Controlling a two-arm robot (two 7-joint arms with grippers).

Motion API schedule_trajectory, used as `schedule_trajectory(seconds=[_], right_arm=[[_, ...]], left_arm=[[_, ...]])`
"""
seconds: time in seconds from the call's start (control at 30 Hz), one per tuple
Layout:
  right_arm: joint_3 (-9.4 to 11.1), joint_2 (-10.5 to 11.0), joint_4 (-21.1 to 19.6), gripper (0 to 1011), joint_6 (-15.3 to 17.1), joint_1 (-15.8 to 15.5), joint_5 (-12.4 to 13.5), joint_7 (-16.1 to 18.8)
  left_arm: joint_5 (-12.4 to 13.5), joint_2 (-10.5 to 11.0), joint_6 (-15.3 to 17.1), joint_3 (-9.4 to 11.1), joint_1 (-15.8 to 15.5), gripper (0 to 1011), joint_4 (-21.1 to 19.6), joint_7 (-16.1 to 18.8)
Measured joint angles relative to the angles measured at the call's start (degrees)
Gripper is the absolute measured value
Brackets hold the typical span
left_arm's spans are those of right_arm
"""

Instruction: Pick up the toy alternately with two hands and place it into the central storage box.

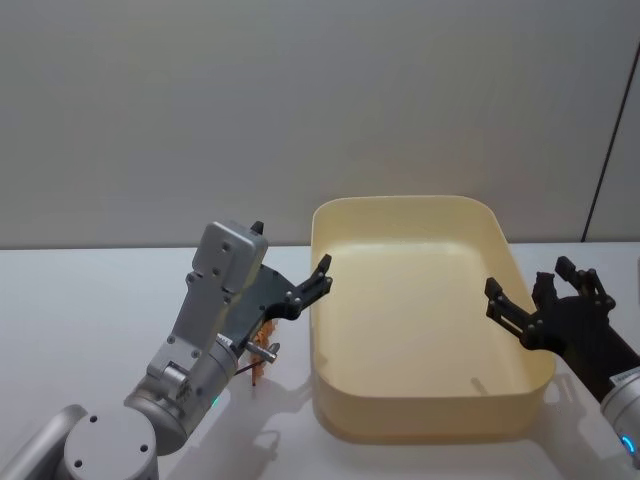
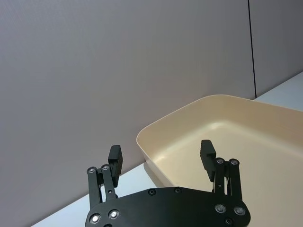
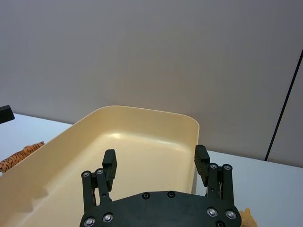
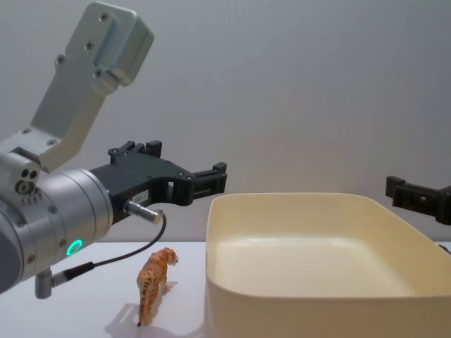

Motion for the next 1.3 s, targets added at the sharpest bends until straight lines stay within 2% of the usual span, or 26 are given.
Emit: schedule_trajectory(seconds=[1.3], right_arm=[[0.0, 0.0, 0.0, 1001, 0.0, 0.0, 0.0, 0.0]], left_arm=[[0.0, 0.0, 0.0, 0.0, 0.0, 1002, 0.0, 0.0]])
